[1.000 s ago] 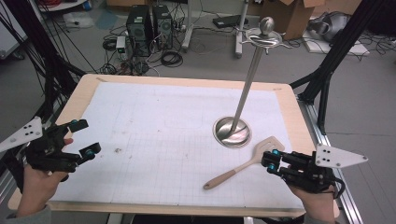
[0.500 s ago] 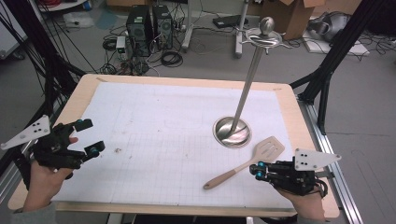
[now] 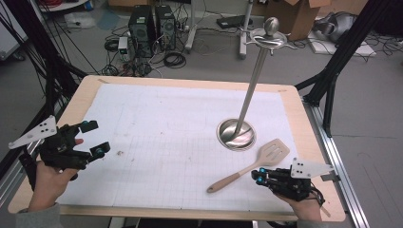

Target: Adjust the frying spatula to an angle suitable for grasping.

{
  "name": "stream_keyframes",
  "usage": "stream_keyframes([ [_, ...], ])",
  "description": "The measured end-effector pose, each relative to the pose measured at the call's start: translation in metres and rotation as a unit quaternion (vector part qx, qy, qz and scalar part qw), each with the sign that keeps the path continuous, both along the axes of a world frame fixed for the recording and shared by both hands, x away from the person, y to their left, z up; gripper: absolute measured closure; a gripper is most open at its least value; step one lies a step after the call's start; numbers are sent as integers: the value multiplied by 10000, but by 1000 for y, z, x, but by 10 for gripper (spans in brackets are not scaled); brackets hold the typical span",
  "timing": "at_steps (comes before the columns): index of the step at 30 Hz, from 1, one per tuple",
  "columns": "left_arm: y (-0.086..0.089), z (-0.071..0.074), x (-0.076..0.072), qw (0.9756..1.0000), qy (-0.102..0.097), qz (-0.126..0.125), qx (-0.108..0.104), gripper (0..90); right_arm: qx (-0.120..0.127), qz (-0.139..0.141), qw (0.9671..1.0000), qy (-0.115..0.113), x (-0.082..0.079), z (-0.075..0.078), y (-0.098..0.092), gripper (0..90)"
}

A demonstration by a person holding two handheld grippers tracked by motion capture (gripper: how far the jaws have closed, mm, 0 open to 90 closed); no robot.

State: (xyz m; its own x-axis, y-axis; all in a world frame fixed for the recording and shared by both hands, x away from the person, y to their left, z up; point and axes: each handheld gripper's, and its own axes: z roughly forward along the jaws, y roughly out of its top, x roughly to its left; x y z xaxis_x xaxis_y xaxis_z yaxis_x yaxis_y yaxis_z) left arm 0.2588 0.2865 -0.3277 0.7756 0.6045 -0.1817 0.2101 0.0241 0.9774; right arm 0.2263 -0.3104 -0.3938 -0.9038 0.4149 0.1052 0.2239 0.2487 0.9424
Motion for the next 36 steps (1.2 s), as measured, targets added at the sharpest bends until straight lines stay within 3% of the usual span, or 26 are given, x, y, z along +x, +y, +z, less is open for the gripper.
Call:
stream_keyframes([
  [8, -2, 0, 0, 10000, 1, -24, 2, 17, -306, -59, 9989, 352, 7, -16, 11, 900],
  [14, -2, 1, -1, 10000, -27, -29, 11, 17, -452, -24, 9979, 472, 11, -26, 16, 899],
  [23, -3, 0, 0, 10000, 4, -26, 27, 17, -556, -41, 9969, 550, 15, -36, 21, 900],
  [36, 0, -2, 0, 10000, 49, 19, 30, 17, -977, -41, 9927, 708, 20, -46, 31, 900],
])
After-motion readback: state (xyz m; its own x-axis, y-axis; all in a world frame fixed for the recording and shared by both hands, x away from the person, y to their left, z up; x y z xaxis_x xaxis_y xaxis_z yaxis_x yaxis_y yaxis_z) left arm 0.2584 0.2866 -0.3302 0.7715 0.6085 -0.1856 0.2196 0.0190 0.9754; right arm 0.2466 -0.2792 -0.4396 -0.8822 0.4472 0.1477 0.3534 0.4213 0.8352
